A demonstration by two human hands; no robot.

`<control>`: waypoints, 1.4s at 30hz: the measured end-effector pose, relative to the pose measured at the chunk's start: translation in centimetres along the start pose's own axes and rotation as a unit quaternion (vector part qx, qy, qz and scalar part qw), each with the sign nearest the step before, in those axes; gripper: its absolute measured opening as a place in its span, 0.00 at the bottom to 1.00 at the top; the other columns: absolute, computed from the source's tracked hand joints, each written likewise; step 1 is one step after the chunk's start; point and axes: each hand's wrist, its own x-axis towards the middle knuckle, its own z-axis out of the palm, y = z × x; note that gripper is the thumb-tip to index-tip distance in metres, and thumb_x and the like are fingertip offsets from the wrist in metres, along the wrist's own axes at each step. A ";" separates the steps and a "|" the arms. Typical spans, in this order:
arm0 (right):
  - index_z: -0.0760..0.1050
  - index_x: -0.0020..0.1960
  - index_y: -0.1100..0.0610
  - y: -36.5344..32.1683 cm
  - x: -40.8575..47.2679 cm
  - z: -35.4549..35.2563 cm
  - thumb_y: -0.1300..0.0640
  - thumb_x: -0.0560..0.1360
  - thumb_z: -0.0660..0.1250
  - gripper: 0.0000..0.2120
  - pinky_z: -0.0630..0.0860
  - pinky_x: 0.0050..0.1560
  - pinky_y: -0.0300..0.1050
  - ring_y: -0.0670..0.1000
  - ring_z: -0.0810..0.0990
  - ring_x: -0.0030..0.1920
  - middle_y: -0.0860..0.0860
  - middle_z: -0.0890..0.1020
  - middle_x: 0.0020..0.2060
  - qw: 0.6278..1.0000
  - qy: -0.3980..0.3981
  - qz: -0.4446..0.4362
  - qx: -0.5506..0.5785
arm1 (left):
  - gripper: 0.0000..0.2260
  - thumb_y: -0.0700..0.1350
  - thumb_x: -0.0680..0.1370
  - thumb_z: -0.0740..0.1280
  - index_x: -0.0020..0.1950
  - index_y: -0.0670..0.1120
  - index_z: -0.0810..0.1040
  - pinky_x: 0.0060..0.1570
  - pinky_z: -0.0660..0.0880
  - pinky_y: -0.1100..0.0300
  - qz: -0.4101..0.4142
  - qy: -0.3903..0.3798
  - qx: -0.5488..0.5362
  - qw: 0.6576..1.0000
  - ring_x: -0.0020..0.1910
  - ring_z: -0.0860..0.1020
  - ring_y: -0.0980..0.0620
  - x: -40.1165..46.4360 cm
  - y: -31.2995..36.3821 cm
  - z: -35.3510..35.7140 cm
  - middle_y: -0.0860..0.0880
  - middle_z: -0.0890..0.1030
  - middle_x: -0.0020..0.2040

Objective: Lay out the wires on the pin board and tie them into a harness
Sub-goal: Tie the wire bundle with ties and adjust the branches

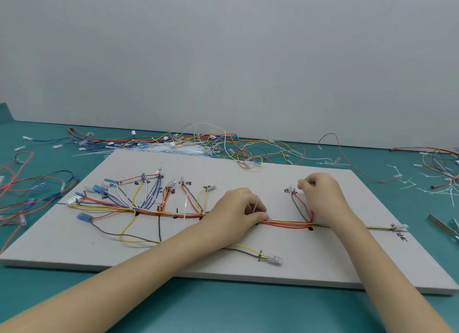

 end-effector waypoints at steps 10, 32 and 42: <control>0.69 0.37 0.60 -0.3 -0.4 2.2 0.56 0.79 0.62 0.14 0.64 0.38 0.45 0.59 0.70 0.39 0.56 0.72 0.35 0.978 0.048 -0.030 -0.203 | 0.05 0.47 0.77 0.69 0.47 0.48 0.85 0.49 0.73 0.53 0.012 -0.046 0.087 0.995 0.43 0.73 0.52 0.6 0.6 -0.5 0.50 0.76 0.41; 0.76 0.40 0.62 -2.5 -1.0 4.5 0.55 0.79 0.60 0.14 0.66 0.38 0.47 0.60 0.74 0.43 0.57 0.81 0.42 0.976 0.059 -0.114 -0.175 | 0.04 0.45 0.77 0.69 0.47 0.51 0.84 0.43 0.68 0.61 0.018 -0.030 0.107 0.994 0.38 0.71 0.60 -1.6 -2.4 -3.5 0.55 0.73 0.39; 0.80 0.44 0.55 -3.8 -3.1 0.5 0.53 0.78 0.64 0.09 0.70 0.44 0.41 0.43 0.78 0.35 0.46 0.78 0.31 0.836 -0.117 0.019 0.535 | 0.18 0.53 0.72 0.72 0.60 0.51 0.79 0.61 0.63 0.64 0.110 0.241 0.095 0.959 0.57 0.68 0.53 -1.6 1.3 -4.0 0.53 0.75 0.55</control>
